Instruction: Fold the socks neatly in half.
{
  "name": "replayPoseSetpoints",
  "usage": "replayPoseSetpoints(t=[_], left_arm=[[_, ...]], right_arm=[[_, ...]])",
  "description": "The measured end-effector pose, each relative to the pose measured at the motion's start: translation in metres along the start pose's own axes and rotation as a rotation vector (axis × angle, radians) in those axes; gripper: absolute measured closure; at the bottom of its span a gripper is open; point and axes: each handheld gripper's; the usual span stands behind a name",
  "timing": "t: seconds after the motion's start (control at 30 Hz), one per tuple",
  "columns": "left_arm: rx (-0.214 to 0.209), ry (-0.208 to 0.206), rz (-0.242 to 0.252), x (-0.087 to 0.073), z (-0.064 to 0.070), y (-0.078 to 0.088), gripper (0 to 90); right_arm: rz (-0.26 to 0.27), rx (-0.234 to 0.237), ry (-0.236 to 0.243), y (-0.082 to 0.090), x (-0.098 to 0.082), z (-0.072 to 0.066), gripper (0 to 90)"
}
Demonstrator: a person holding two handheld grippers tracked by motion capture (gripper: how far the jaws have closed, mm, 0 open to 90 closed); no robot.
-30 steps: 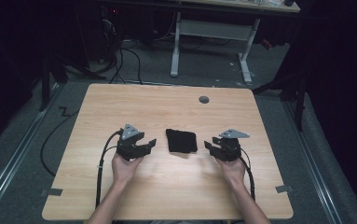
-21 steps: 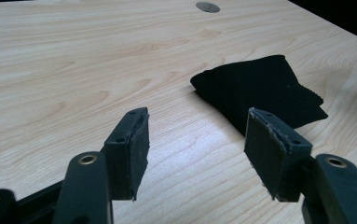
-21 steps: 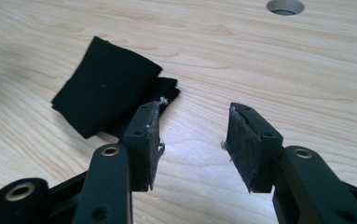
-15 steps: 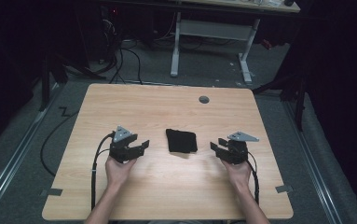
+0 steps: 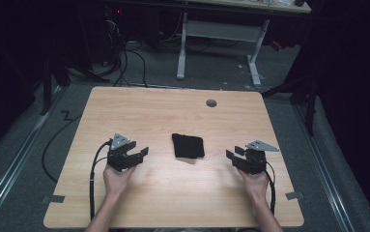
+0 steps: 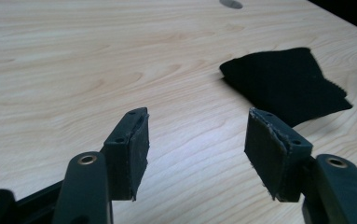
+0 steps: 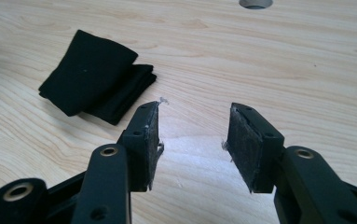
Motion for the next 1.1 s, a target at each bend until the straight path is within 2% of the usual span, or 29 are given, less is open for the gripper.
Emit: replayPoseSetpoints(t=[0.13,0.23,0.33,0.43,0.6,0.8,0.9,1.0,1.1], left_arm=[[0.017,0.012,-0.016,-0.006,-0.007,0.005,40.2],[0.031,0.004,-0.023,-0.008,-0.012,0.011,40.2],[0.040,0.017,-0.019,-0.011,-0.018,0.014,40.2],[0.048,0.028,-0.033,-0.015,-0.022,0.015,40.6],[0.072,0.031,-0.054,-0.019,-0.025,0.012,41.0],[0.099,0.018,-0.063,-0.024,-0.025,0.012,40.9],[0.107,0.038,-0.067,-0.027,-0.028,0.012,41.3],[0.116,0.048,-0.066,-0.029,-0.029,0.011,41.3],[0.142,0.016,-0.088,-0.032,-0.029,0.010,41.1]], right_arm=[[-0.002,-0.004,-0.012,0.002,-0.005,0.003,52.7],[-0.006,-0.010,0.001,0.004,-0.005,0.001,52.4],[-0.009,-0.011,0.005,0.005,-0.005,-0.001,52.2],[0.005,-0.045,0.024,0.007,-0.008,-0.002,56.0],[-0.017,-0.050,0.007,0.010,-0.016,0.004,60.2],[-0.035,-0.068,-0.011,0.013,-0.026,0.012,60.4],[-0.044,-0.069,-0.033,0.015,-0.031,0.017,59.6],[-0.067,-0.073,-0.029,0.015,-0.034,0.020,57.9],[-0.075,-0.082,-0.041,0.015,-0.037,0.024,56.3]])
Point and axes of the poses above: each handheld gripper's, and its own axes: y roughly backward along the jaws, x roughly out of its top, z roughly to its right, and after that the axes turned 8 degrees about x, right-handed
